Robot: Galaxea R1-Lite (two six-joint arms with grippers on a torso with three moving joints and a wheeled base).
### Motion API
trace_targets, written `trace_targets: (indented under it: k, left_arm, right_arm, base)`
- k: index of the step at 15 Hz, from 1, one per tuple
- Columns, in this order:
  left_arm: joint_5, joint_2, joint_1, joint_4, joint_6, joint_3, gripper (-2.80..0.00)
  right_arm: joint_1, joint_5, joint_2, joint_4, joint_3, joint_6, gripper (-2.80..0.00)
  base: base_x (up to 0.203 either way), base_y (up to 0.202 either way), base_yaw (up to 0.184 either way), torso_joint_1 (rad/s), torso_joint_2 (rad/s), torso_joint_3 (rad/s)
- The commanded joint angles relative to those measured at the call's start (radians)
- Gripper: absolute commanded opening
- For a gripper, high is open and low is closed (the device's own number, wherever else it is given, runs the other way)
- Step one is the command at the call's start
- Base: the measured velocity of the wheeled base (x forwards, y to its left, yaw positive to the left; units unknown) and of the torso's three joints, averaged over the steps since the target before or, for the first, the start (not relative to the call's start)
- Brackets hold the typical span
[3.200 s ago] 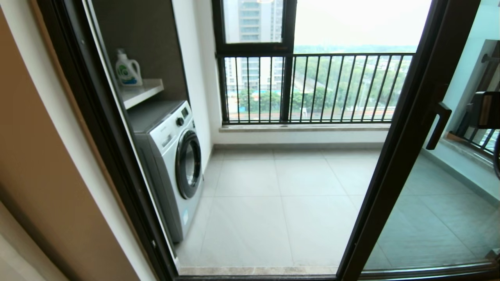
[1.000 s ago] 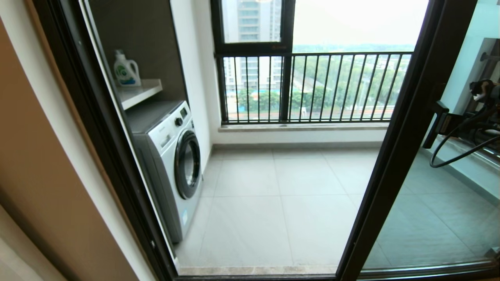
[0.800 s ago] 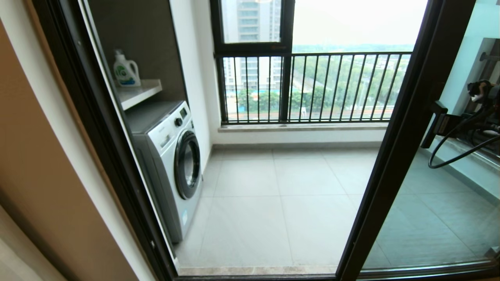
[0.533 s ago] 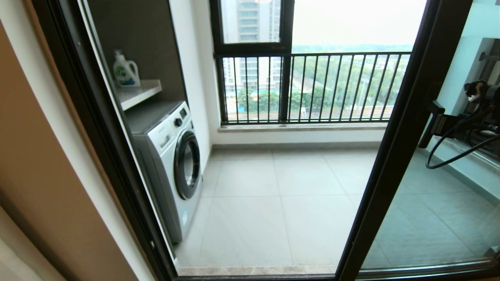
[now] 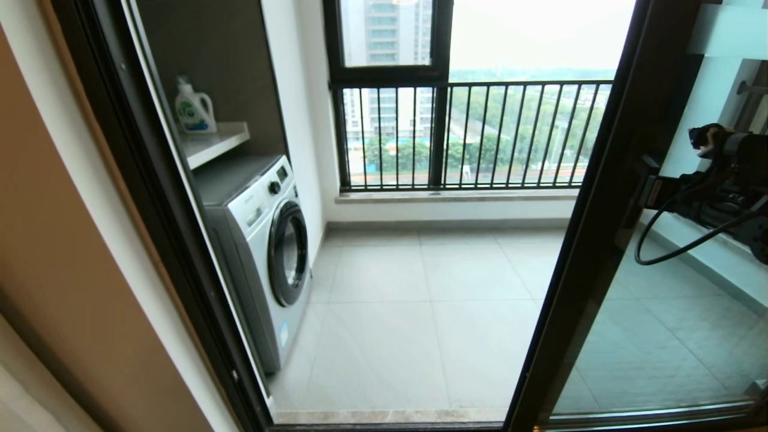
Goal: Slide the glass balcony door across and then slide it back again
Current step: Close the slid door
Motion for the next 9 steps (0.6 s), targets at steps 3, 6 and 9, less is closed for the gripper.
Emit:
trace_targets:
  k: [3,6,9]
  left_arm:
    - [-0.001,0.001,0.0,0.0,0.0,0.0,-2.8]
    - [0.001,0.001,0.0,0.0,0.0,0.0,-2.8]
    - [-0.001,0.001,0.0,0.0,0.0,0.0,-2.8]
  right_arm:
    - [0.061,-0.008,-0.038,-0.01,0.049,0.001,-2.8]
    - [0.151,-0.027,-0.068,-0.012,0.105,0.002,-2.8]
    - [0.192,-0.05,-0.08,-0.058,0.147,0.002,-2.8]
  base:
    - [0.0,0.0,0.0,0.0,0.0,0.0]
    - [0.0,0.0,0.0,0.0,0.0,0.0]
    - [0.0,0.0,0.0,0.0,0.0,0.0]
